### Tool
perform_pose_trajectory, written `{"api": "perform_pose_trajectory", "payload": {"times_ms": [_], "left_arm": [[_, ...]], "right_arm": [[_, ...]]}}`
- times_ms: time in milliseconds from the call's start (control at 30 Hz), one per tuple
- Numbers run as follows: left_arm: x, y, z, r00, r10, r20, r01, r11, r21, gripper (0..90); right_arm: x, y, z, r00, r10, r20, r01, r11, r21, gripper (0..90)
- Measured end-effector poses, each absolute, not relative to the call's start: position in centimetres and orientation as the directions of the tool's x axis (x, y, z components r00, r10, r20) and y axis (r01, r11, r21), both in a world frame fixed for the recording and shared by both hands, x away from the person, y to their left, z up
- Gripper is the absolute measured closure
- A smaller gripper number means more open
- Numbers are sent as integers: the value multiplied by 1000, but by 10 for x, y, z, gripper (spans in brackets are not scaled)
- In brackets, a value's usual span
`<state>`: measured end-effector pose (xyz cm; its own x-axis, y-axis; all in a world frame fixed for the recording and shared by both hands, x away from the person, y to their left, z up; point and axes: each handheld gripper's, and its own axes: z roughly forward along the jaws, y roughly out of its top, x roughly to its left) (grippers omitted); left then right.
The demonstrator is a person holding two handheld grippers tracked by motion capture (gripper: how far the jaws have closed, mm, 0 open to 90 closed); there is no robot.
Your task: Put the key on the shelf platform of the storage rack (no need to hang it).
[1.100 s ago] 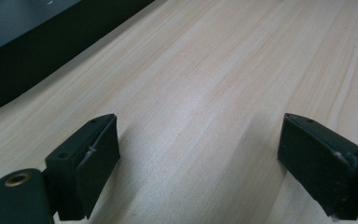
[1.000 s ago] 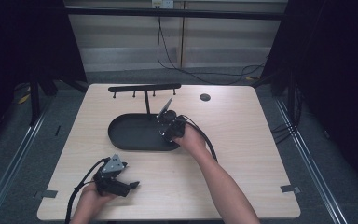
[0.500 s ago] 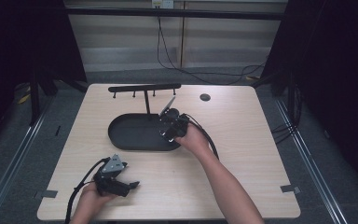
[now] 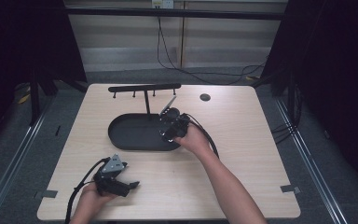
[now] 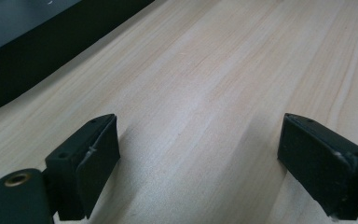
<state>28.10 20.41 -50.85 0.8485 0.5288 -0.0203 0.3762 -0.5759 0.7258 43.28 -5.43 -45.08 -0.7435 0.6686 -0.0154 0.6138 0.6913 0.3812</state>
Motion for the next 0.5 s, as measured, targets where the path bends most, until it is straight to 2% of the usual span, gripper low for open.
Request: {"api": "perform_pose_trajectory", "payload": {"times_ms": [500], "left_arm": [[281,204,-508,849,528,-21,376,-576,726,123]], "right_arm": [[424,-64,-441,-739,674,-7,615,678,403,146]]}}
